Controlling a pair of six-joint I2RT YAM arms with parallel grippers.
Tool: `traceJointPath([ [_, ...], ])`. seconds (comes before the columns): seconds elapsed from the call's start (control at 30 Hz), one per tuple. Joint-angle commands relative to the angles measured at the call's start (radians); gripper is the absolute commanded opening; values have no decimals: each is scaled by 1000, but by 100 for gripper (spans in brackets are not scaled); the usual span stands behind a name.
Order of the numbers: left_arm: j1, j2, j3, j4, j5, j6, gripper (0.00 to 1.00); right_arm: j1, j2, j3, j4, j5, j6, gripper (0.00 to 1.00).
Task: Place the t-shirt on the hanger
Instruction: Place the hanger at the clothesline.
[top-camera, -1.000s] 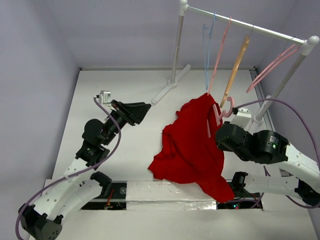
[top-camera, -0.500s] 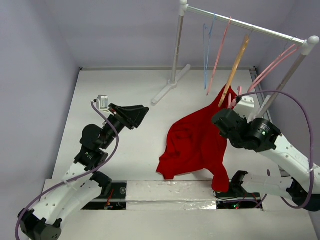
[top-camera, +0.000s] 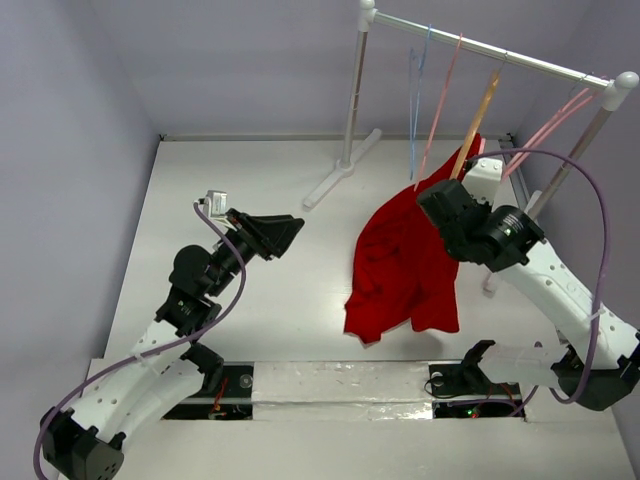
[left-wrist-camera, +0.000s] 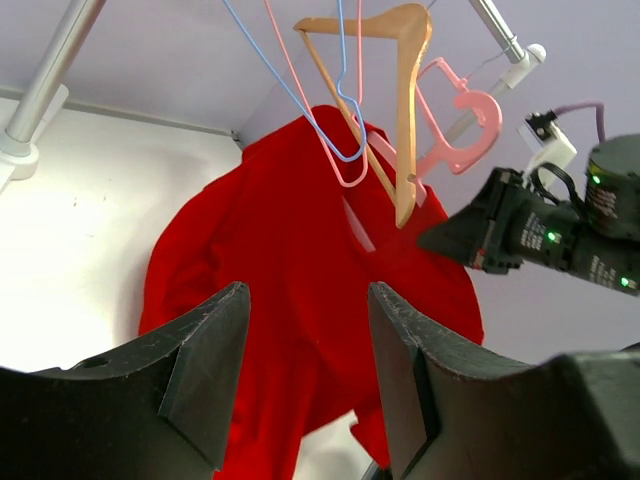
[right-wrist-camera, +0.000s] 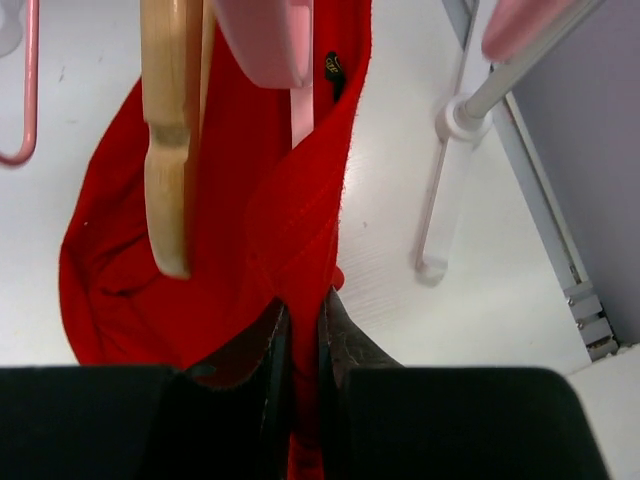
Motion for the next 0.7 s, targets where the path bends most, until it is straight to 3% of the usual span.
traceJointPath([
  [0.0, -5, -9, -10, 86, 22, -5, 47, -37, 12, 49, 151, 105, -102, 0],
  [0.67, -5, 22, 4, 69, 36, -5, 47, -247, 80, 166, 556, 94, -484, 0],
])
